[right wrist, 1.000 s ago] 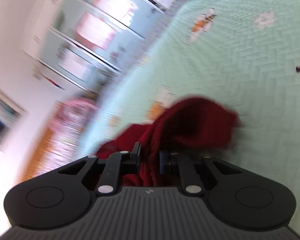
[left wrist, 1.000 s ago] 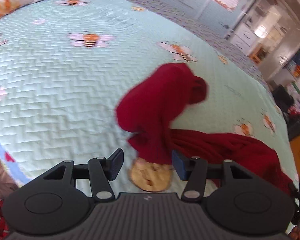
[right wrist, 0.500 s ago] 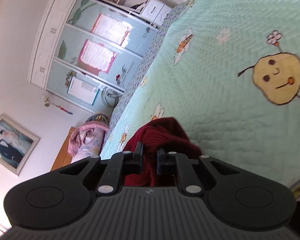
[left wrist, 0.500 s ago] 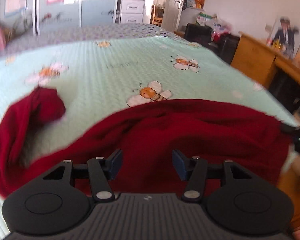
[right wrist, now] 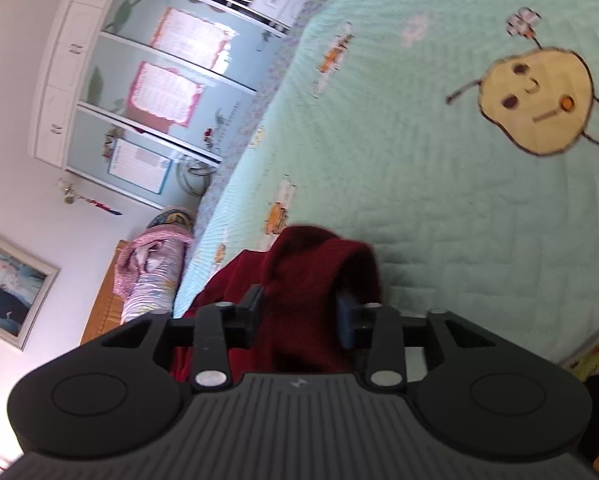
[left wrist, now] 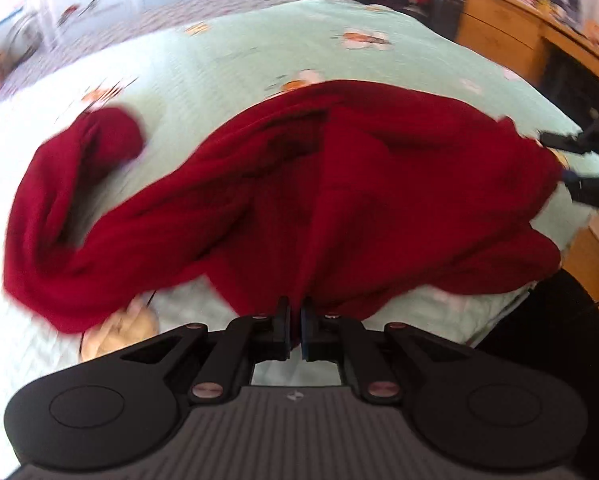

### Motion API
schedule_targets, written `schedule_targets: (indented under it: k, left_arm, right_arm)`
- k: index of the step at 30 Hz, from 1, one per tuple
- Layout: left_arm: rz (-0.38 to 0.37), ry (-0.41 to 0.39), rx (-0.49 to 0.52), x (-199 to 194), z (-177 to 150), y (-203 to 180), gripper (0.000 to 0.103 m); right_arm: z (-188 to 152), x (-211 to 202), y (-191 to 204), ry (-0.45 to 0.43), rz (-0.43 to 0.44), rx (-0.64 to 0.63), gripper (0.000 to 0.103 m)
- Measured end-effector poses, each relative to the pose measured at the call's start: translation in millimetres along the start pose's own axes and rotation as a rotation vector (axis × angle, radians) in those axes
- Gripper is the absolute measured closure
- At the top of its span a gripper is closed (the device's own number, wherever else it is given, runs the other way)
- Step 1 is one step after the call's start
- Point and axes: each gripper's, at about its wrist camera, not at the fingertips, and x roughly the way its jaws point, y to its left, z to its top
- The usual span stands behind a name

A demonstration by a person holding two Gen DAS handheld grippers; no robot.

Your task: Fold clothes

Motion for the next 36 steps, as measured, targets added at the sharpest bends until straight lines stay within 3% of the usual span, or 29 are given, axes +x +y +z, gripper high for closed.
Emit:
schedule_targets:
  k: [7, 13, 19, 24, 28, 31, 36]
  left_arm:
    - [0.032, -0.009, -0.035, 1, 8, -5, 0.096]
    - [0.027, -0.033, -0.062, -19, 8, 2, 0.063]
    - [-0.017, -0.084, -0.171, -45, 12, 19, 0.059]
    - [-0.051, -0.101, -0.190, -54, 18, 15, 0.054]
    - [-0.066, -0.083, -0.159, -52, 19, 3, 0.051]
    - [-0.079, -0.068, -0.138, -50, 18, -4, 0.050]
    - [-0.102, -0.065, -0.145, -45, 20, -11, 0.049]
  right_arm:
    - [-4, 2, 4, 0.021, -0.041, 0.001, 0.042]
    - [4, -5, -8, -0.006, -0.030, 0.086, 0.038]
    - [9, 23, -7, 0.038, 0.052, 0.145, 0.037]
    - [19, 42, 13, 0.039, 0.164, 0.098, 0.041]
    - [28, 39, 21, 0.009, 0.429, 0.224, 0.041]
    - [40, 20, 30, -0.073, 0.561, 0.239, 0.041]
    - [69, -3, 31, -0.189, 0.511, 0.211, 0.041]
